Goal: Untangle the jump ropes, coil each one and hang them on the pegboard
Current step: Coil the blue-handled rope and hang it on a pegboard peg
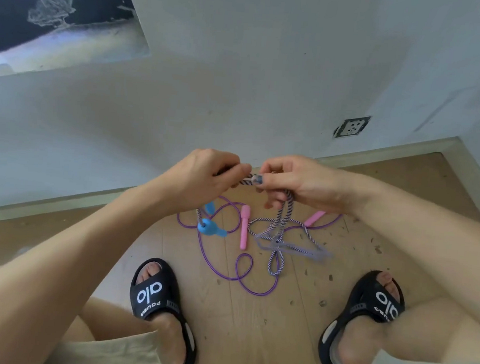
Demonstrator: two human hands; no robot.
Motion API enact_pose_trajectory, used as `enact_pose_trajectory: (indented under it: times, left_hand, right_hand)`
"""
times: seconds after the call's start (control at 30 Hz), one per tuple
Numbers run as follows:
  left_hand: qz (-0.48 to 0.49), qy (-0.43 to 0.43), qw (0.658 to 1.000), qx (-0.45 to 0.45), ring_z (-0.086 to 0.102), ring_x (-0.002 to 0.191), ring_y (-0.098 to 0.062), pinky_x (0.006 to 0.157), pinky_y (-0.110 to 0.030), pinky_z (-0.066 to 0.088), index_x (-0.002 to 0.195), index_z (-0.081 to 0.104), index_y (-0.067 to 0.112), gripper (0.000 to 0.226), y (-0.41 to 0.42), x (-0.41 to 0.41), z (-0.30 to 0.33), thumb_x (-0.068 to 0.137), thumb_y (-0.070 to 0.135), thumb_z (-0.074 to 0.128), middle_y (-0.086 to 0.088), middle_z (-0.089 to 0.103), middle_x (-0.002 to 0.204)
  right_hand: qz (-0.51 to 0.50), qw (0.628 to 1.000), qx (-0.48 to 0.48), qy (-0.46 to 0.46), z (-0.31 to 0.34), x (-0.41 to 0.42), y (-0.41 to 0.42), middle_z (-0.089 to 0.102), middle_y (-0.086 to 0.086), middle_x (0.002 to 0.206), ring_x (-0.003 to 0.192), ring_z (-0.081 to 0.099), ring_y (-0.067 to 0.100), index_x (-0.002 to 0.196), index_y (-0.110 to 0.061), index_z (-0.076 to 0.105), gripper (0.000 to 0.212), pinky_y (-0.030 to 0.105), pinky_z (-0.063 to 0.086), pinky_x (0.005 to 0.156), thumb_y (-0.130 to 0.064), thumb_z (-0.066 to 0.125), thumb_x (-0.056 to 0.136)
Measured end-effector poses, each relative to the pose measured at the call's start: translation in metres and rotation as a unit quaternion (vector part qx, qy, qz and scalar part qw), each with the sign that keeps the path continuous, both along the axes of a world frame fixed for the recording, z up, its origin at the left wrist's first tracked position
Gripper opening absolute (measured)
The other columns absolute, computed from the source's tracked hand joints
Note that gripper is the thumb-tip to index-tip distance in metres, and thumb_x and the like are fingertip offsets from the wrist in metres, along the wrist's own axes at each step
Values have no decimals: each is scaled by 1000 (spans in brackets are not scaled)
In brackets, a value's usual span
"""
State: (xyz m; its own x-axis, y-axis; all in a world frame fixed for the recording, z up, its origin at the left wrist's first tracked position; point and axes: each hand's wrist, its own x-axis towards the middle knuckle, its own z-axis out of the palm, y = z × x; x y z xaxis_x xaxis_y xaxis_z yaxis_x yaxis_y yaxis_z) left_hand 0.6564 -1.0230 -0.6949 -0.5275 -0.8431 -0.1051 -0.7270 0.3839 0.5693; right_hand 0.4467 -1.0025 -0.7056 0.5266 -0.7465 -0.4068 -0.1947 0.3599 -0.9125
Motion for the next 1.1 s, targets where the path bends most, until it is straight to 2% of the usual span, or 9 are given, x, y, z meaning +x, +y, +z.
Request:
enact_pose_trajectory:
  times: [0.13, 0.3, 0.37, 0.43, 0.5, 0.63, 0.77, 0.97, 1.1]
  left_hand:
    - [8, -45, 999, -2, 36, 56, -18, 57, -37, 39, 72, 48, 5, 48, -3, 10, -4, 101, 42, 45, -17, 54, 66]
    - [22, -86, 996, 0, 39, 55, -16, 55, -33, 37, 69, 49, 11, 46, -4, 11, -10, 100, 44, 46, -5, 50, 59]
    - [26, -63, 998, 7, 39, 54, -14, 54, -28, 37, 71, 52, 10, 45, -3, 7, -7, 101, 43, 47, -5, 52, 60]
    - [29, -29, 999, 20, 36, 52, -11, 51, -23, 34, 69, 52, 12, 44, -1, 3, -4, 101, 41, 48, 1, 46, 56]
    - [28, -11, 999, 29, 33, 51, -11, 49, -24, 31, 66, 49, 13, 43, 2, -1, -3, 101, 39, 49, 4, 42, 54]
    - [32, 31, 997, 55, 38, 50, -10, 51, -25, 37, 68, 52, 13, 42, 4, -4, -2, 102, 38, 45, 8, 47, 55]
    - [-8, 48, 998, 40, 41, 55, -12, 54, -29, 40, 77, 51, 13, 35, 5, -2, -4, 99, 42, 52, 3, 46, 59]
    - [-61, -18, 982, -176, 37, 65, -12, 75, -13, 32, 79, 42, 20, 24, -4, 9, -13, 88, 23, 64, 6, 43, 62]
    - [-9, 33, 993, -109, 45, 67, -1, 58, -15, 34, 84, 45, 17, 19, -5, 7, -9, 87, 10, 62, 1, 48, 66]
  right_hand:
    - [113, 966, -109, 203, 0, -29, -15, 57, 0, 56, 57, 52, 14, 78, -11, 54, 21, 28, 44, 65, -19, 67, 93]
    - [240, 797, -101, 545, -12, -52, -17, 72, -4, 72, 71, 66, 17, 85, -17, 62, 9, 37, 55, 72, -22, 69, 85]
    - [233, 826, -103, 503, -13, -43, -12, 71, 0, 93, 88, 67, 22, 105, -18, 63, 26, 38, 54, 77, -21, 72, 81]
    - [160, 932, -83, 313, -12, -27, -9, 70, 2, 109, 103, 66, 16, 122, -21, 57, 44, 33, 53, 90, -20, 74, 82]
    - [71, 990, -22, 119, -6, -8, -3, 71, 8, 96, 91, 68, 15, 119, -12, 58, 29, 26, 50, 88, -18, 67, 91]
    - [21, 999, -16, 39, 0, 4, 0, 31, -4, 55, 50, 32, 13, 82, -8, 56, 31, 34, 42, 66, -32, 53, 101]
    - [-12, 998, -38, 41, 13, -3, -7, 22, -3, 57, 51, 21, 14, 69, -15, 49, 33, 30, 31, 57, -23, 55, 100]
    - [-20, 1000, -9, 17, 26, -13, -11, 11, 1, 59, 53, 11, 17, 69, -15, 48, 33, 29, 33, 55, -22, 52, 101]
    - [-30, 1000, 2, -7, 29, -15, -10, 7, 2, 61, 51, 11, 15, 66, -16, 48, 36, 29, 33, 56, -25, 50, 101]
